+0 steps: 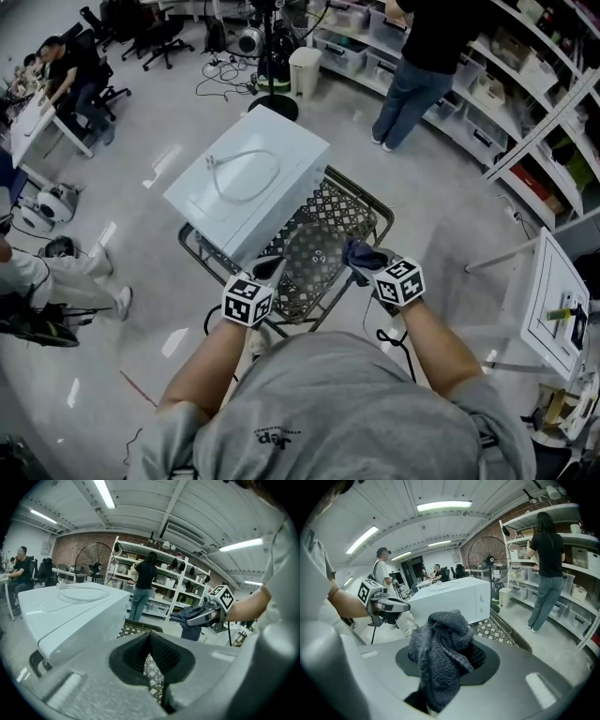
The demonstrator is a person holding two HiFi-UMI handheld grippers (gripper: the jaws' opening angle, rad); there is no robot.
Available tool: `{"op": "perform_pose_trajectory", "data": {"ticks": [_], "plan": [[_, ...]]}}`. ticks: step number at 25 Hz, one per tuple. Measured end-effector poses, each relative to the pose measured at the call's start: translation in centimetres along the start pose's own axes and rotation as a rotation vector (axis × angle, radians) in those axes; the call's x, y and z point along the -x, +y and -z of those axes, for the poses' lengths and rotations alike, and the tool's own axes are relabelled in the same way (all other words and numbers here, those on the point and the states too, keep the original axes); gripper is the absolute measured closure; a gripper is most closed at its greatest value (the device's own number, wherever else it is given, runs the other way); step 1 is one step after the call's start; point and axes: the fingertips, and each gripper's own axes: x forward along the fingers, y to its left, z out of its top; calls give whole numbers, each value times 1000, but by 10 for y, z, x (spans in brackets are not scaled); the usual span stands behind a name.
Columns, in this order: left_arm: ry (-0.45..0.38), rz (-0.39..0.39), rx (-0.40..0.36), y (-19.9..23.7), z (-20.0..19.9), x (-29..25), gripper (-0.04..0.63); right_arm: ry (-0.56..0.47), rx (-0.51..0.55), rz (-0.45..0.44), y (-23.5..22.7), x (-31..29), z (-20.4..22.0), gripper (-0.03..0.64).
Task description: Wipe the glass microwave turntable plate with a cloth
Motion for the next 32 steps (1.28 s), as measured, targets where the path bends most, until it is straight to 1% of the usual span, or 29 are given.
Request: {"op": "perform_pose_trajectory", "data": {"ticks": [7, 15, 32], "plan": [[0, 11, -10, -3, -7, 1, 597, -2, -5, 3, 1, 3, 1, 469], [-3, 23, -20, -4, -9, -2, 597, 2, 21, 20, -2, 1, -1, 471], [-22, 20, -17, -8, -6, 2, 597, 10, 37, 25, 0, 5, 9, 472]]}}
